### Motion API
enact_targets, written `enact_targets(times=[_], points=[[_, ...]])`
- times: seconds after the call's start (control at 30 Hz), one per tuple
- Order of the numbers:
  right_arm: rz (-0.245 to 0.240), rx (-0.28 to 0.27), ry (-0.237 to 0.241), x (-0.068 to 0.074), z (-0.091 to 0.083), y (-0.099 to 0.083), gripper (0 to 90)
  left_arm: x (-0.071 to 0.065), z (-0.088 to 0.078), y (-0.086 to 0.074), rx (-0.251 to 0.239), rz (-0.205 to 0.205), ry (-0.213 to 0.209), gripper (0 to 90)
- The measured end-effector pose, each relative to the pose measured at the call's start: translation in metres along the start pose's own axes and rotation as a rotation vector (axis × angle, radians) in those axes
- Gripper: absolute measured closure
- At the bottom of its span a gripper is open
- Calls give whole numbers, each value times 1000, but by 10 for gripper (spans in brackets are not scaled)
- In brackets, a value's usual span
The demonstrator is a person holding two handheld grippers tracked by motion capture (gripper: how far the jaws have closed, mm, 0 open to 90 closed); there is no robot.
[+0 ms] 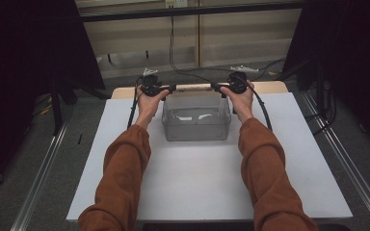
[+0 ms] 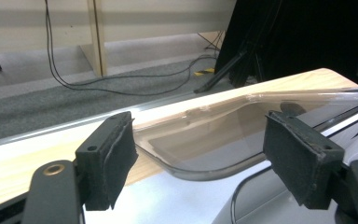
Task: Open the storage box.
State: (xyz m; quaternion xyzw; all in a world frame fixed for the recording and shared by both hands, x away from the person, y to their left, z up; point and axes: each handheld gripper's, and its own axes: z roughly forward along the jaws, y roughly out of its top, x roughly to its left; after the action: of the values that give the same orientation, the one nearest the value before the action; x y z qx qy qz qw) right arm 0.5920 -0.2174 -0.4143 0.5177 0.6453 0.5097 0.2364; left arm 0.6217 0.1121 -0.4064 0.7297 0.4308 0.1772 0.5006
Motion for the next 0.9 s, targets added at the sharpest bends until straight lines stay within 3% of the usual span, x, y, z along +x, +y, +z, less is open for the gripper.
enact_targets(times=[0.07, 0.17, 0.43, 0.5, 0.63, 0.9], points=[[-13, -21, 0, 2, -5, 1, 117, -2, -3, 1, -1, 4, -5, 209], [-32, -44, -2, 4, -14, 2, 95, -12, -9, 5, -20, 46, -4, 181], [-71, -98, 23, 14, -33, 4, 28, -32, -23, 7, -62, 78, -33, 91], [-95, -104, 23, 17, -37, 2, 28, -34, -28, 6, -83, 89, -29, 77], [-115, -128, -3, 18, -48, 0, 24, -36, -38, 2, -113, 64, -42, 50], [-152, -156, -20, 25, -68, -7, 25, -42, -58, -11, -139, 113, -57, 32]])
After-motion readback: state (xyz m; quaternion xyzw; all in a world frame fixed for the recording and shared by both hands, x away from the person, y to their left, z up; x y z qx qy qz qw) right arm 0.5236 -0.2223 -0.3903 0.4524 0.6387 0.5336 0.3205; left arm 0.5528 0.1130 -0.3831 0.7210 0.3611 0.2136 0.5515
